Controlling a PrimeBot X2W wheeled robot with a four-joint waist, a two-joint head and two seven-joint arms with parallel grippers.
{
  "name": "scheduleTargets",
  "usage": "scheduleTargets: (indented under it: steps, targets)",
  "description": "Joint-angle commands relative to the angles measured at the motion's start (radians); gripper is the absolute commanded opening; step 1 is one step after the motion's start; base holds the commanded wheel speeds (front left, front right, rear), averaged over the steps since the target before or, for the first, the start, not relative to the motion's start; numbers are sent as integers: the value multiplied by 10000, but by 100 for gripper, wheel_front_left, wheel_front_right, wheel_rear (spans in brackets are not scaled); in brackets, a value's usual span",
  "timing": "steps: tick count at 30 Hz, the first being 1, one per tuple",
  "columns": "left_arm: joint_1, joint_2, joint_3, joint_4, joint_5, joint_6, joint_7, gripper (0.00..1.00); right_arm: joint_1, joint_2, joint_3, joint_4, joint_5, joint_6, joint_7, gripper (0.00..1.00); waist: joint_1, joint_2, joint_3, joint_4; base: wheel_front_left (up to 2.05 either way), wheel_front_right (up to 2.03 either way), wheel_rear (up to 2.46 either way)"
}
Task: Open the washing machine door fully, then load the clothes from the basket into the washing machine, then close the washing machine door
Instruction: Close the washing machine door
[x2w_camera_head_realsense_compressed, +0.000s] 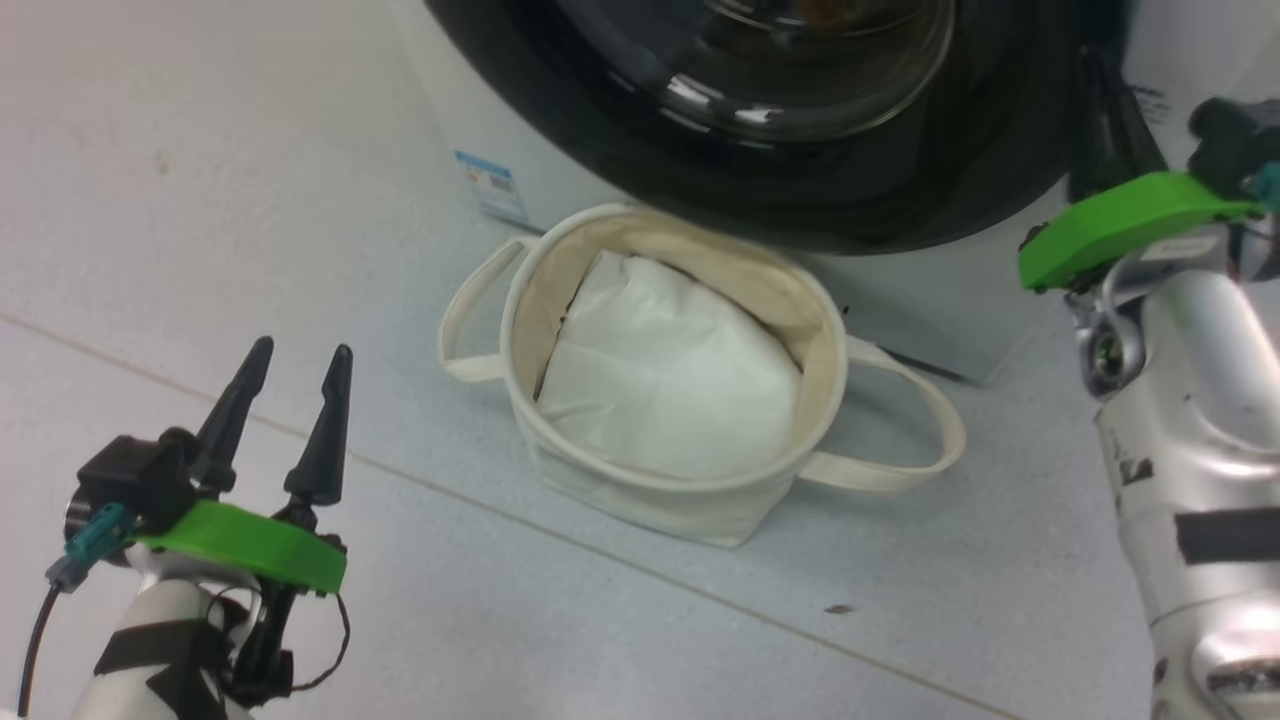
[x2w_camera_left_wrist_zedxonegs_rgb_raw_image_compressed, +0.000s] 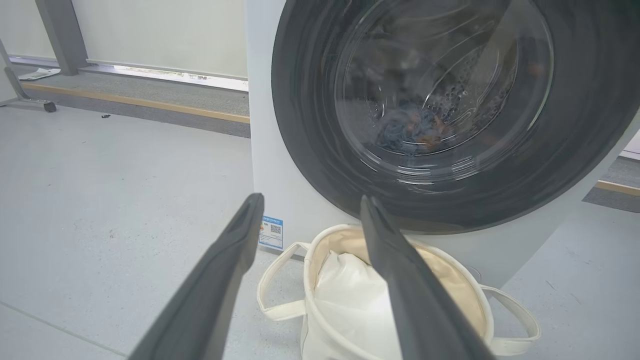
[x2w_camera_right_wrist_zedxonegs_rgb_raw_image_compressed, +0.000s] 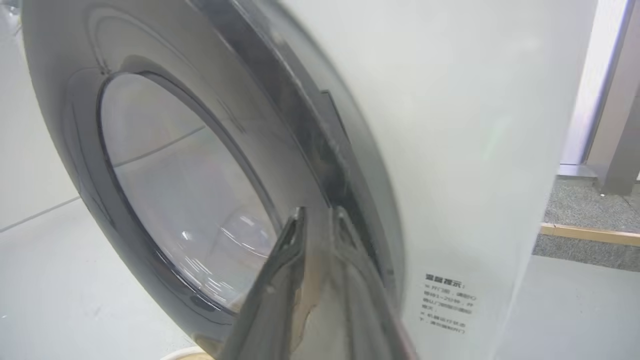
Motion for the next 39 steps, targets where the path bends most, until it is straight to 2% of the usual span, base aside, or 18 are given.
scheduleTargets:
  steps: [1,11,17,22,29,39]
  targets:
    - [-163,392,475,-287,-48,-55,-120,100,320,249,345,-486,109,-9,-122,100,0,0,-339,-292,0,0,0]
    - [440,481,746,-422,-118,-55,-120,100,3336,415,1322,-2683,949,-9,-122,100,0,0,-1715,-1908,0,0,0]
    - [955,624,585,-495,-1051,-55,-120,100,4775,365,1472,-3641,1494,-9,-122,100,0,0,-2226,-2943,0,0,0]
    - [1234,898,604,-571,-1516,-55,-120,100,5257,349,1449,-4253,1631,-9,-122,100,0,0,-2349,-3602,0,0,0]
    - [1267,1058,533,-746,-1598,-56,-120,100,5399,311,1350,-4570,1619,-9,-122,100,0,0,-2317,-3968,0,0,0]
    - [1183,1004,464,-805,-1556,-56,-120,100,5389,308,1418,-4527,1625,-9,-122,100,0,0,-2342,-3872,0,0,0]
